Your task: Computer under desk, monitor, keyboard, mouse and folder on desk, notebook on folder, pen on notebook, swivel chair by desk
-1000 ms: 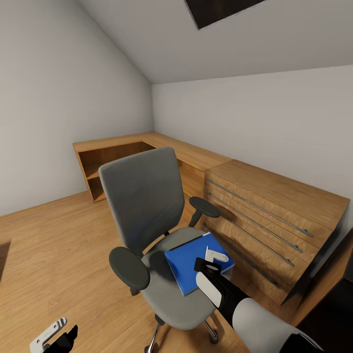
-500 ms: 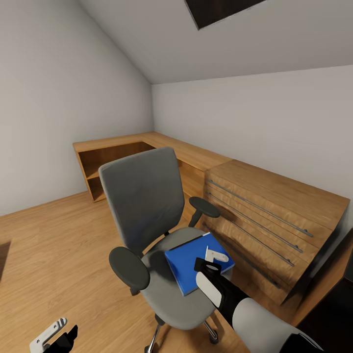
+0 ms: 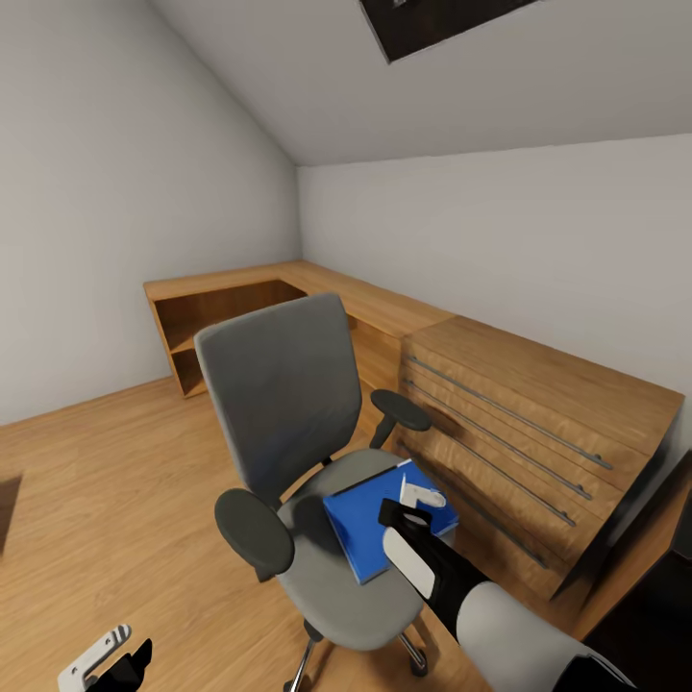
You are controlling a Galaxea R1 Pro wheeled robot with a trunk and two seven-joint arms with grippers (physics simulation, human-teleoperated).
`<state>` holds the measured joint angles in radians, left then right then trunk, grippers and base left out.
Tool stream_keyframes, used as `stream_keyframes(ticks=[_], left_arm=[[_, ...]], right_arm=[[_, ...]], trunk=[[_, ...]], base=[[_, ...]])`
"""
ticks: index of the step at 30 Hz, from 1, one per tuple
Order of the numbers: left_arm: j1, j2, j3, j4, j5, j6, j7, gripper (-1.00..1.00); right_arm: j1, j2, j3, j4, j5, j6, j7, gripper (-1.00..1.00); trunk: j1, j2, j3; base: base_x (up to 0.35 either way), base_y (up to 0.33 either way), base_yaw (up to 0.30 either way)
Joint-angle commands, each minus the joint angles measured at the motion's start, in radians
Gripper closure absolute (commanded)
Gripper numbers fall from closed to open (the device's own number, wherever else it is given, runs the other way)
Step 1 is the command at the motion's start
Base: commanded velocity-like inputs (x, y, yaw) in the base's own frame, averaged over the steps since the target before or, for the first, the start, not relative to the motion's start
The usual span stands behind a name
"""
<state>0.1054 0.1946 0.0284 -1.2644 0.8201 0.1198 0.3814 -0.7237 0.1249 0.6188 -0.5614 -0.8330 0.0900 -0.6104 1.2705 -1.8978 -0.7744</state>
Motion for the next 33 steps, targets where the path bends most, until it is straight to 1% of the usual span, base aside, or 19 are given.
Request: stream_keyframes(ticks=[1,2,3,4,5,6,7,8,9,11,12,13,16,23,26,27,33], left_arm=[[0.000,0.000,0.000,-0.002,0.006,0.004,0.005,-1.00],[0.000,-0.001,0.000,-0.002,0.005,0.005,0.005,-1.00],[0.000,-0.001,-0.001,-0.002,0.004,0.005,0.005,-1.00],[0.000,-0.002,-0.002,-0.001,-0.005,0.005,0.005,-1.00],[0.000,-0.004,-0.003,-0.001,-0.019,0.006,0.005,-1.00],[0.000,-0.006,-0.003,0.000,-0.027,0.006,0.005,-1.00],[0.000,-0.007,-0.003,0.001,-0.030,0.006,0.005,-1.00],[0.000,-0.011,-0.004,0.009,-0.038,0.005,0.005,-1.00],[0.000,-0.012,-0.007,0.016,-0.041,0.005,0.005,-1.00],[0.000,-0.014,-0.016,0.030,-0.045,0.006,0.005,-1.00],[0.000,-0.014,-0.020,0.034,-0.045,0.006,0.006,-1.00],[0.000,-0.015,-0.032,0.047,-0.046,0.005,0.007,-1.00],[0.000,-0.014,-0.045,0.068,-0.047,0.005,0.007,-1.00],[0.000,-0.014,-0.050,0.106,-0.049,0.006,0.007,-1.00],[0.000,-0.014,-0.051,0.118,-0.049,0.006,0.008,-1.00],[0.000,-0.014,-0.051,0.124,-0.051,0.009,0.006,-1.00],[0.000,-0.016,-0.055,0.131,-0.053,0.012,0.005,-1.00]], right_arm=[[0.000,-0.006,0.005,-0.017,-0.003,0.008,-0.008,1.00],[0.008,-0.021,0.006,-0.062,-0.004,0.016,-0.013,1.00],[0.016,-0.031,0.007,-0.091,-0.004,0.022,-0.017,1.00],[0.056,-0.067,0.007,-0.208,-0.004,0.052,-0.037,1.00],[0.119,-0.106,0.007,-0.360,-0.004,0.098,-0.075,1.00],[0.162,-0.133,0.007,-0.470,-0.005,0.131,-0.110,1.00],[0.182,-0.146,0.006,-0.524,-0.006,0.146,-0.128,1.00],[0.232,-0.178,0.007,-0.666,-0.010,0.178,-0.183,1.00],[0.258,-0.194,0.007,-0.741,-0.012,0.192,-0.218,1.00],[0.297,-0.213,0.007,-0.846,-0.016,0.207,-0.268,1.00],[0.304,-0.216,0.007,-0.865,-0.016,0.209,-0.276,1.00],[0.321,-0.221,0.007,-0.907,-0.017,0.213,-0.293,1.00],[0.339,-0.225,0.007,-0.949,-0.018,0.218,-0.304,1.00],[0.348,-0.226,0.007,-0.970,-0.022,0.226,-0.309,1.00],[0.349,-0.226,0.007,-0.977,-0.048,0.226,-0.309,1.00],[0.349,-0.227,0.004,-0.989,-0.080,0.226,-0.310,1.00],[0.349,-0.228,0.001,-1.001,-0.095,0.227,-0.310,1.00]], trunk=[[-0.004,0.007,0.002],[-0.008,0.014,0.006],[-0.012,0.021,0.009],[-0.015,0.028,0.012],[-0.019,0.035,0.015],[-0.023,0.042,0.018],[-0.027,0.049,0.021],[-0.031,0.056,0.024],[-0.035,0.063,0.027],[-0.042,0.077,0.034],[-0.046,0.084,0.037],[-0.050,0.091,0.040],[-0.061,0.112,0.049],[-0.088,0.161,0.071],[-0.100,0.182,0.081],[-0.104,0.189,0.084],[-0.127,0.231,0.103]], base=[[0.000,0.000,0.000],[0.000,0.000,0.000],[0.000,0.000,0.000],[0.000,0.000,0.000],[0.000,0.000,0.000],[0.000,0.000,0.000],[0.000,0.000,0.000],[0.000,0.000,0.000],[0.000,0.000,0.000],[0.000,0.000,0.000],[-0.013,0.000,0.000],[-0.091,0.000,0.000],[-0.195,0.000,0.000],[-0.296,0.000,0.000],[-0.327,0.000,0.000],[-0.272,0.000,0.000],[-0.129,0.000,0.000]])
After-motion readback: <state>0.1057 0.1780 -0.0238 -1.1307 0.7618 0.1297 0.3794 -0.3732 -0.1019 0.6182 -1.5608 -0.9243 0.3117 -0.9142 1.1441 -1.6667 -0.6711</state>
